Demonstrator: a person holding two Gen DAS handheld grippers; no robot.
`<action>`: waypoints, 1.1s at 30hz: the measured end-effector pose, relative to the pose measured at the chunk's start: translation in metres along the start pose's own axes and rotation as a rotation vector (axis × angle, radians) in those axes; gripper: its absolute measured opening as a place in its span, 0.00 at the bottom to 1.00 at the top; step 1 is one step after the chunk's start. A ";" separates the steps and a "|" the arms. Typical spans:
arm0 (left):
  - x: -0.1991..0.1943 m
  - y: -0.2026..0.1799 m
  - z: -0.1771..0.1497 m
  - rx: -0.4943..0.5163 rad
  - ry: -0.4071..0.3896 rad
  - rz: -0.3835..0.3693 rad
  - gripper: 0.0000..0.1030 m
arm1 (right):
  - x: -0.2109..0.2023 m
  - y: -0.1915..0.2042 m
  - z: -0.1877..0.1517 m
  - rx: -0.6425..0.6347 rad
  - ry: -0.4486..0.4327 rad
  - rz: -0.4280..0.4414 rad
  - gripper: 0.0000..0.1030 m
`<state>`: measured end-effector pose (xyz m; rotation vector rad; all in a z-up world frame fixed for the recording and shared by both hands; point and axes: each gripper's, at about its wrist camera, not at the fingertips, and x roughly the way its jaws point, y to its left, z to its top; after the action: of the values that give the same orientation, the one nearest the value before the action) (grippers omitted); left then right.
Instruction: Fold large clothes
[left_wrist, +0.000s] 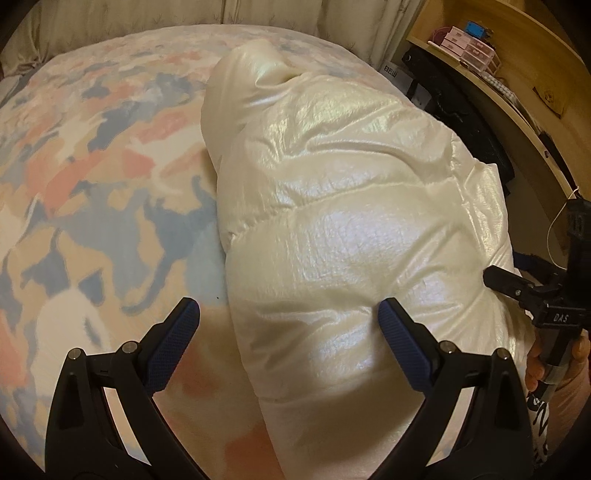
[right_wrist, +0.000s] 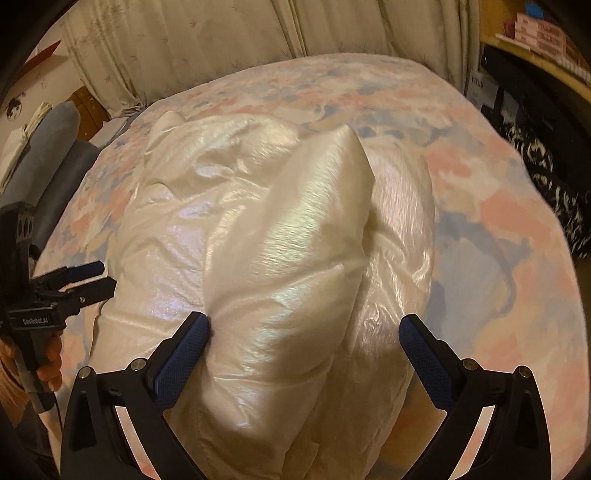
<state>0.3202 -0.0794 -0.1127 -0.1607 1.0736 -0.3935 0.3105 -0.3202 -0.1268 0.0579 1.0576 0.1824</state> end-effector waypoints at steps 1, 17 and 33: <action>0.001 0.000 0.000 -0.003 0.004 -0.005 0.95 | 0.004 -0.005 0.001 0.017 0.010 0.019 1.00; 0.027 0.017 -0.002 -0.086 0.091 -0.115 1.00 | 0.031 -0.055 0.009 0.163 0.101 0.108 0.99; 0.054 0.024 0.007 -0.142 0.169 -0.191 1.00 | 0.074 -0.104 0.003 0.448 0.207 0.325 1.00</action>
<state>0.3548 -0.0790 -0.1615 -0.3634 1.2579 -0.5098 0.3611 -0.4095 -0.2032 0.6288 1.2770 0.2458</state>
